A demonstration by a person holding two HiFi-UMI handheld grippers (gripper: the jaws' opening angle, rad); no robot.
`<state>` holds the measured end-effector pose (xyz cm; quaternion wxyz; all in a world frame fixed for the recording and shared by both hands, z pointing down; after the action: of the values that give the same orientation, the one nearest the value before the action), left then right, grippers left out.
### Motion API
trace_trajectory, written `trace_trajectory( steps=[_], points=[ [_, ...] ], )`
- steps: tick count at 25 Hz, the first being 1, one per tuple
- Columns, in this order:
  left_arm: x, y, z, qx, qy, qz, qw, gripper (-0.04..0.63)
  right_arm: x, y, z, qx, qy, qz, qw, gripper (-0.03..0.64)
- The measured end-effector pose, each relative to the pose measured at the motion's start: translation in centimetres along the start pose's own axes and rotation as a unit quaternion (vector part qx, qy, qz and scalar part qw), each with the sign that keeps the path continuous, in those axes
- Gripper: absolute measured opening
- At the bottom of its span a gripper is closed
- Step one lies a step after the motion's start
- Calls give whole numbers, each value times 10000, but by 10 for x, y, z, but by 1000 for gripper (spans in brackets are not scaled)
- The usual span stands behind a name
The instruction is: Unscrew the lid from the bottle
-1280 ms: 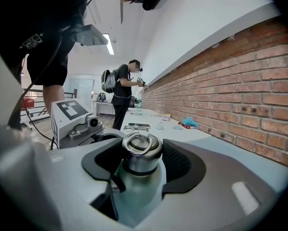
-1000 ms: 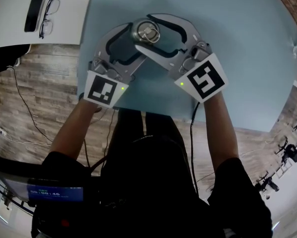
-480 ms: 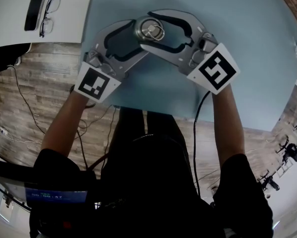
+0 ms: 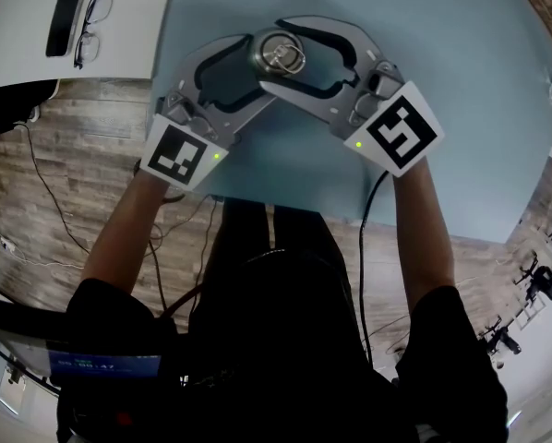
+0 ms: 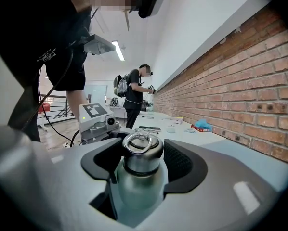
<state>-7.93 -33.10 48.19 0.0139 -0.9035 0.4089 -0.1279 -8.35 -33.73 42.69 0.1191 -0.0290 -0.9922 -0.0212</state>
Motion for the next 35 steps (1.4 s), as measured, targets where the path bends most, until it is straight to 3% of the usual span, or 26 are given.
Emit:
trace_trajectory(
  steps=[4, 8, 16, 24, 35],
  points=[
    [1, 2, 4, -171, -32, 151, 9997, 368, 0, 3, 5, 5, -68, -37, 10000, 313],
    [2, 2, 4, -230, -34, 377, 9990, 375, 0, 3, 3, -15, -36, -224, 9997, 318],
    [4, -4, 3, -265, 104, 1019, 9944, 376, -8, 2, 1, 117, -133, -1043, 9944, 344],
    [3, 2, 5, -681, 26, 2017, 9771, 376, -6, 2, 10, 385, -140, -1972, 9795, 339],
    [1, 4, 2, -1100, 20, 2701, 9565, 360, -7, -1, 2, 402, 276, -2223, 9738, 308]
  ],
)
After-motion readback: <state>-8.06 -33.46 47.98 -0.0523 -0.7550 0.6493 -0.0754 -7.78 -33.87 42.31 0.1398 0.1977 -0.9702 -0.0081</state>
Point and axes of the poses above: the fingertips, and each gripper's own axes: x forward along the fingers, y to its left, z out of its top, the point moved 1 cm from there along -x, backward along the fingers, and after that the axes turned 5 degrees about z, right-handed, at the moved point
